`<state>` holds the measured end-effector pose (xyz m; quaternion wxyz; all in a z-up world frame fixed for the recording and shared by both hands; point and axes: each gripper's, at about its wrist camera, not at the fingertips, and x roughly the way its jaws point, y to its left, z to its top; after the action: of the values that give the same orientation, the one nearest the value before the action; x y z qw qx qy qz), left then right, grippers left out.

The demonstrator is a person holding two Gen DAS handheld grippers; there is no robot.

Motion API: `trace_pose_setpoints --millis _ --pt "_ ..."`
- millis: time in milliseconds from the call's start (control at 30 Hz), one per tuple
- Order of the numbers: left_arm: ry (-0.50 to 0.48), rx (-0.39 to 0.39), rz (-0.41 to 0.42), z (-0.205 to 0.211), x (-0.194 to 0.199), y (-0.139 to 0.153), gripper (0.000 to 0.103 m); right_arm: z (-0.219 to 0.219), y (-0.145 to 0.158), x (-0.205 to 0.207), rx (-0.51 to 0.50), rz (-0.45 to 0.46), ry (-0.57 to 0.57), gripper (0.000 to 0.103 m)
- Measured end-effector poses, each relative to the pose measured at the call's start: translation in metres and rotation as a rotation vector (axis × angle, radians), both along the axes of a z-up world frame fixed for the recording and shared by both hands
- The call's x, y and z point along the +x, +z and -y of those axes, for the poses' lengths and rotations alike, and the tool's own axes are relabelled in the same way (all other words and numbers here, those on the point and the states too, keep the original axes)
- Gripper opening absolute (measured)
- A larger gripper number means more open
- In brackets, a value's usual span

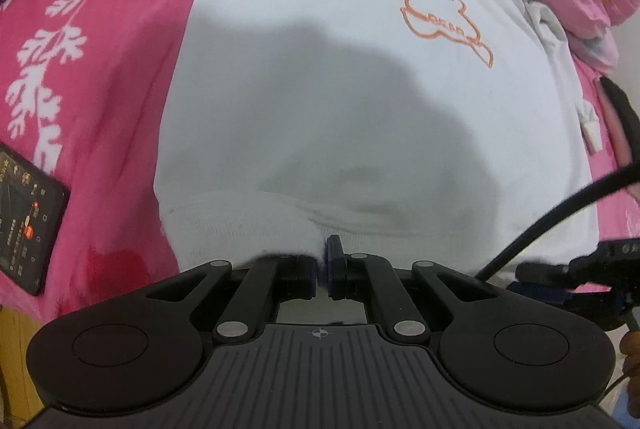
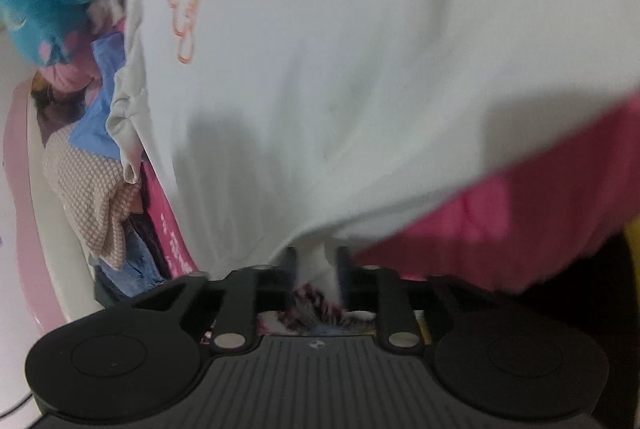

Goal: Fold clothes

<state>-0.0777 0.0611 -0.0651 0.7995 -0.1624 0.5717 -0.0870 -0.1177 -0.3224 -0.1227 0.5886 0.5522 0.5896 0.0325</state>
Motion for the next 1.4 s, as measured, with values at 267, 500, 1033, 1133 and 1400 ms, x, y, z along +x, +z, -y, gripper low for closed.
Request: trace_pose_setpoints --millis 267,500,1033,1133,1400 --pt "-0.010 0.002 -0.008 0.000 0.002 -0.002 0.004 -0.007 -0.018 -0.002 0.095 -0.083 -0.123 0.042" --pt "0.022 -0.030 -0.025 -0.004 0.003 -0.001 0.004 -0.016 -0.037 -0.009 0.192 -0.114 -0.231 0.032" --pt "0.093 -0.125 -0.045 -0.018 0.011 0.006 0.004 -0.028 -0.038 0.006 0.150 -0.091 -0.228 0.016" --pt "0.079 -0.117 -0.041 -0.017 0.012 0.005 0.004 -0.033 -0.025 0.016 0.042 -0.032 -0.126 0.005" --pt "0.061 -0.096 0.014 -0.014 0.015 0.012 0.004 -0.064 0.032 0.046 -0.328 0.288 0.231 0.002"
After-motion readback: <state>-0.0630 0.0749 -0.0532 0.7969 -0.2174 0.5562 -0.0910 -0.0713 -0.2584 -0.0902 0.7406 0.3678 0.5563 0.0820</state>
